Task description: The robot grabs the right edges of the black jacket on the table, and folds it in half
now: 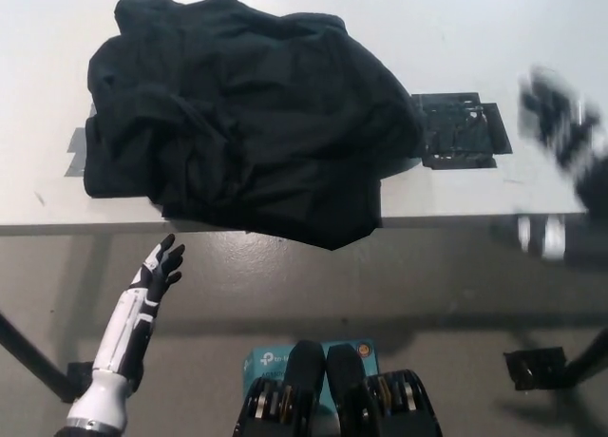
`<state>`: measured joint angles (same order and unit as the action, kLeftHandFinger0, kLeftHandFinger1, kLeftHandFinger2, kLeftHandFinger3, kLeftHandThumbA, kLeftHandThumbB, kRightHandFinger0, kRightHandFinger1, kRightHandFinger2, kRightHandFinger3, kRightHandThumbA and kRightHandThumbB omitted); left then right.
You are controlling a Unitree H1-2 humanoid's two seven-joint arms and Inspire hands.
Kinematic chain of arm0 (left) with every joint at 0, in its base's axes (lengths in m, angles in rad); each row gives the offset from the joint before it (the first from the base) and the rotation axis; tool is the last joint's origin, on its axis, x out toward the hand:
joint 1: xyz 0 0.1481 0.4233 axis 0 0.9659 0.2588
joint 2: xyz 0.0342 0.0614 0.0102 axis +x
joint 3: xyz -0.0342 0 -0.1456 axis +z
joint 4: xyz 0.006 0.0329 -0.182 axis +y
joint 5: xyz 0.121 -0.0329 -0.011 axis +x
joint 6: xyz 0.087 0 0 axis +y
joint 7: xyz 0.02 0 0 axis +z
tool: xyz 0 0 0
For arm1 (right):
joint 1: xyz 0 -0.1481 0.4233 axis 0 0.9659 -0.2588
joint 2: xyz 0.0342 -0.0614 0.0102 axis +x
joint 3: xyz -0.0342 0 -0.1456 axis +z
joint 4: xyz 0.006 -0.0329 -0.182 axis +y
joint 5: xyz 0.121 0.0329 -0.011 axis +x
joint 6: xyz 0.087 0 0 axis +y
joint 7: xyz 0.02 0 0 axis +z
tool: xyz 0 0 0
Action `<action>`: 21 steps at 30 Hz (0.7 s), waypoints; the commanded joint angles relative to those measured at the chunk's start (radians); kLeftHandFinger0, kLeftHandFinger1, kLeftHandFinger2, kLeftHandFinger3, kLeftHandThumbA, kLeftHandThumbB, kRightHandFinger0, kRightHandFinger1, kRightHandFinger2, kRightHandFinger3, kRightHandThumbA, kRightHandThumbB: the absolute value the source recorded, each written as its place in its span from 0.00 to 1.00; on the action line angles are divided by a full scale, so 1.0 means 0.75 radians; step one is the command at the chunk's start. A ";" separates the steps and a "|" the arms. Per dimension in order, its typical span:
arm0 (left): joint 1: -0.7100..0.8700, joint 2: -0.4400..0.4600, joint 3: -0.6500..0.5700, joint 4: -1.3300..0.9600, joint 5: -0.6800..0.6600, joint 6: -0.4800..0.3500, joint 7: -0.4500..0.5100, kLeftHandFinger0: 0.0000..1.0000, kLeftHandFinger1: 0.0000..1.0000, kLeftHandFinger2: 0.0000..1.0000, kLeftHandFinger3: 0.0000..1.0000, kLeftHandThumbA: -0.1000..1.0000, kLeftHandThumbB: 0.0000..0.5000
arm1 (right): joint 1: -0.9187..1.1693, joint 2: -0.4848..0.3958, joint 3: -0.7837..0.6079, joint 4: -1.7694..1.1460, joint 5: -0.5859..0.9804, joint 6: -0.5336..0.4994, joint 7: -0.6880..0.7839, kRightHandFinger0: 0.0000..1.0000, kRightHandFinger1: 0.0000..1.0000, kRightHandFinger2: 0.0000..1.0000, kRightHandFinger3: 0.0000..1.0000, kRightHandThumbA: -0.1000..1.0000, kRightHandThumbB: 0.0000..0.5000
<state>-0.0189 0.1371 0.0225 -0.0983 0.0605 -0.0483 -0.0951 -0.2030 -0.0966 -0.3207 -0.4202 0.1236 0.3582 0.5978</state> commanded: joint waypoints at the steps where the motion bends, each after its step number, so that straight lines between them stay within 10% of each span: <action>1: 0.059 0.008 0.038 -0.052 -0.096 -0.047 -0.007 1.00 1.00 1.00 1.00 1.00 0.23 | 0.243 0.162 0.003 -0.009 0.090 -0.403 -0.130 1.00 1.00 1.00 1.00 1.00 0.57; 6: 0.143 0.027 0.063 -0.099 -0.114 -0.046 -0.007 1.00 1.00 1.00 1.00 1.00 0.22 | 0.315 0.168 0.087 0.254 -0.040 -0.532 -0.142 1.00 1.00 1.00 1.00 1.00 0.42; 21: 0.148 0.033 0.072 -0.085 -0.118 -0.044 -0.020 1.00 1.00 1.00 1.00 1.00 0.28 | 0.347 0.104 0.177 0.359 -0.024 -0.585 -0.197 1.00 1.00 1.00 1.00 1.00 0.45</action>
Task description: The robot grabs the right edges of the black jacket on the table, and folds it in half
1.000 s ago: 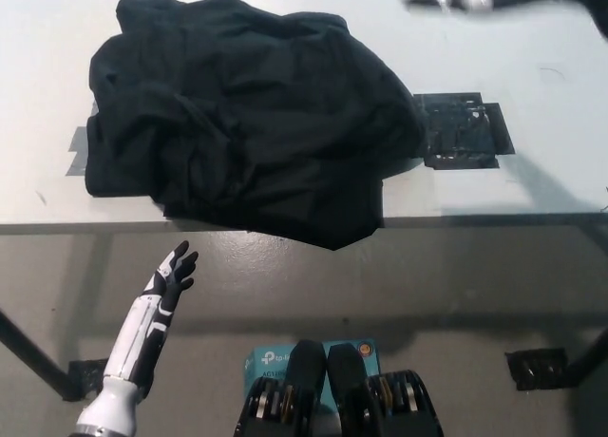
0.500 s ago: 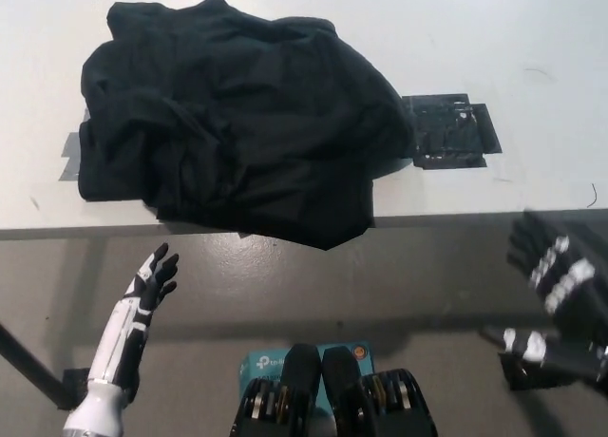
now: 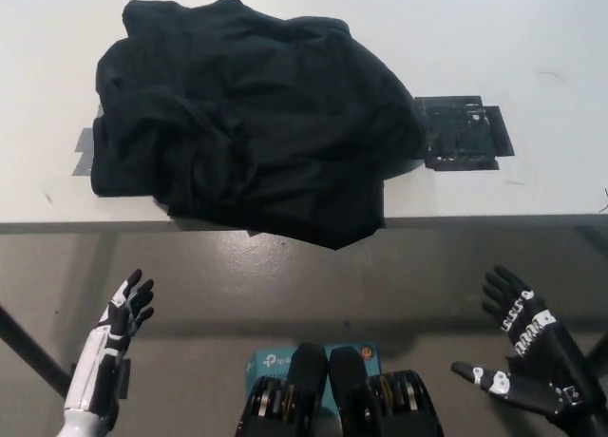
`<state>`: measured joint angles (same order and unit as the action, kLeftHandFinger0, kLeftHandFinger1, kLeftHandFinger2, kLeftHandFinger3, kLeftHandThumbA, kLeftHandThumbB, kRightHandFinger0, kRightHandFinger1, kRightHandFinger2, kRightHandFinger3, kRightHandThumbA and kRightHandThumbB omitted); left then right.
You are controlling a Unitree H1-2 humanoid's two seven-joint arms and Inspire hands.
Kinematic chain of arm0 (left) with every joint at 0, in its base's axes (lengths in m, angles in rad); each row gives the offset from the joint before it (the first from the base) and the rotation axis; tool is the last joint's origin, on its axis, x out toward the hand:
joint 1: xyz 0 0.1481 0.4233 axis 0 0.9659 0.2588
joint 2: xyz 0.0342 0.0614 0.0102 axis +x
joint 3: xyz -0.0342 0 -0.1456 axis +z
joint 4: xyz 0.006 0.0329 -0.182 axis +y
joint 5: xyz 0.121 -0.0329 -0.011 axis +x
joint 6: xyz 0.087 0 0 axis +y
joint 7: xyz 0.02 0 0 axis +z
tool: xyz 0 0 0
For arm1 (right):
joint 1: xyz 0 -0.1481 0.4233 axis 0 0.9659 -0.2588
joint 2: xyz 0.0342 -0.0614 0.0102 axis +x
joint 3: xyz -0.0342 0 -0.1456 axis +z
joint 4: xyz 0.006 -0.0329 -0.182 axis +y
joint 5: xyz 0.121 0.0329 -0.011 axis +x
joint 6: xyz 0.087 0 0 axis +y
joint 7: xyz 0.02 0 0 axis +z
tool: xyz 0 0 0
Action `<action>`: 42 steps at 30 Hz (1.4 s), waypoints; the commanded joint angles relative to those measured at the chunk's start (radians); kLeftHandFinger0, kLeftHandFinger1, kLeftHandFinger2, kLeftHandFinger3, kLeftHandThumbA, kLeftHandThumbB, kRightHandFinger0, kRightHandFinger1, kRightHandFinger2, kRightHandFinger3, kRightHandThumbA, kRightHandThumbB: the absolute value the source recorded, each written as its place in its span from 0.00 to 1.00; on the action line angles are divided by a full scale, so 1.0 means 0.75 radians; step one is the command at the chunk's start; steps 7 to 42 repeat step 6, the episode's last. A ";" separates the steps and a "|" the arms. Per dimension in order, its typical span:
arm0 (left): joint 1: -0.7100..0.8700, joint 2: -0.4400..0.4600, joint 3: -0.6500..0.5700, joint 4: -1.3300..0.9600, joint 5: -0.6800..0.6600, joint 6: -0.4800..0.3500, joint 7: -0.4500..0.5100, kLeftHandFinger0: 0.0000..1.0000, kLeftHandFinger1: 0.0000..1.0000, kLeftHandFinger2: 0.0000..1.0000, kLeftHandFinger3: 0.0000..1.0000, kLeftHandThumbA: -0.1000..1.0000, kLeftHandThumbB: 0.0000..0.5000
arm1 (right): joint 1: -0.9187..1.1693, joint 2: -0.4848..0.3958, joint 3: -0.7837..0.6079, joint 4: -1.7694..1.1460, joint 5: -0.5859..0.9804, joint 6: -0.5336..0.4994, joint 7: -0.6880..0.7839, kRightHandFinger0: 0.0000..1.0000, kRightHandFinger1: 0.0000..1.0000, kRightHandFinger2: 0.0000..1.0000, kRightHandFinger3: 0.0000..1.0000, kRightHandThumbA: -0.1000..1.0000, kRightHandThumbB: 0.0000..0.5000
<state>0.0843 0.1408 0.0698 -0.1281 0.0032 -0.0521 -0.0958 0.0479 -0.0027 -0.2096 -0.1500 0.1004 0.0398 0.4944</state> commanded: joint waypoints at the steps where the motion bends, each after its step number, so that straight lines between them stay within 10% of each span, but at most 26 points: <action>1: 0.022 0.027 0.009 -0.046 -0.041 -0.042 -0.018 1.00 1.00 1.00 1.00 1.00 0.26 | 0.019 -0.026 0.042 -0.002 0.001 -0.159 -0.065 1.00 1.00 1.00 1.00 1.00 0.45; 42: 0.070 0.024 0.008 -0.056 -0.028 -0.046 -0.009 1.00 1.00 1.00 1.00 1.00 0.24 | 0.029 -0.049 0.098 0.017 -0.007 -0.173 -0.080 1.00 1.00 1.00 1.00 1.00 0.43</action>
